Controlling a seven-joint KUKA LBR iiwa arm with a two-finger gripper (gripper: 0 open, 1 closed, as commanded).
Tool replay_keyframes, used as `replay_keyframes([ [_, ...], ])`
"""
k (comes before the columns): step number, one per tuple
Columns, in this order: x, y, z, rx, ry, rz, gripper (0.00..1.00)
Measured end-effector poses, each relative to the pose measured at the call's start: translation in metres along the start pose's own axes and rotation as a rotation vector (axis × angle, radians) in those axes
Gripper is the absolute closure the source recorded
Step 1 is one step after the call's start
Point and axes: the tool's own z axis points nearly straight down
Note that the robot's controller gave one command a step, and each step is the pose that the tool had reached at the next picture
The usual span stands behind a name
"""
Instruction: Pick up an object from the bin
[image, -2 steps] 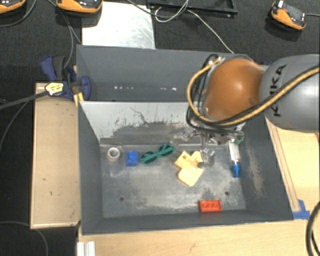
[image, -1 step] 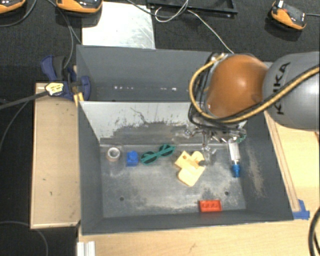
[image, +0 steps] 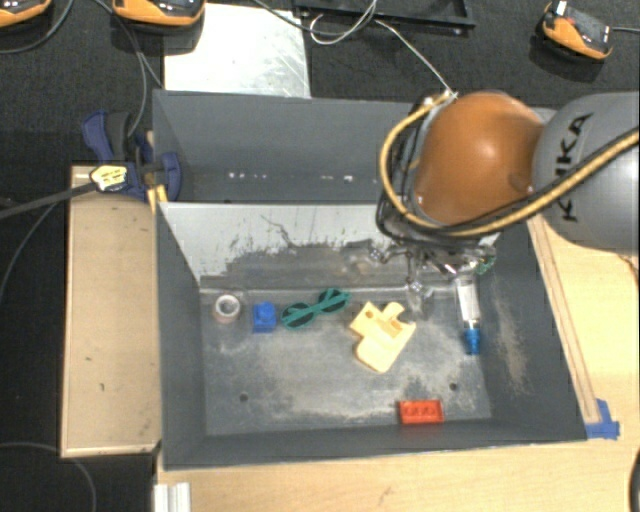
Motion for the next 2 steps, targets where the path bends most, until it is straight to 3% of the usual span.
replay_keyframes([
  [1,0.0371,-0.0173,0.0756,-0.008,0.010,-0.007,0.00],
  [2,0.0383,-0.0172,0.0723,0.001,-0.001,-0.277,1.00],
])
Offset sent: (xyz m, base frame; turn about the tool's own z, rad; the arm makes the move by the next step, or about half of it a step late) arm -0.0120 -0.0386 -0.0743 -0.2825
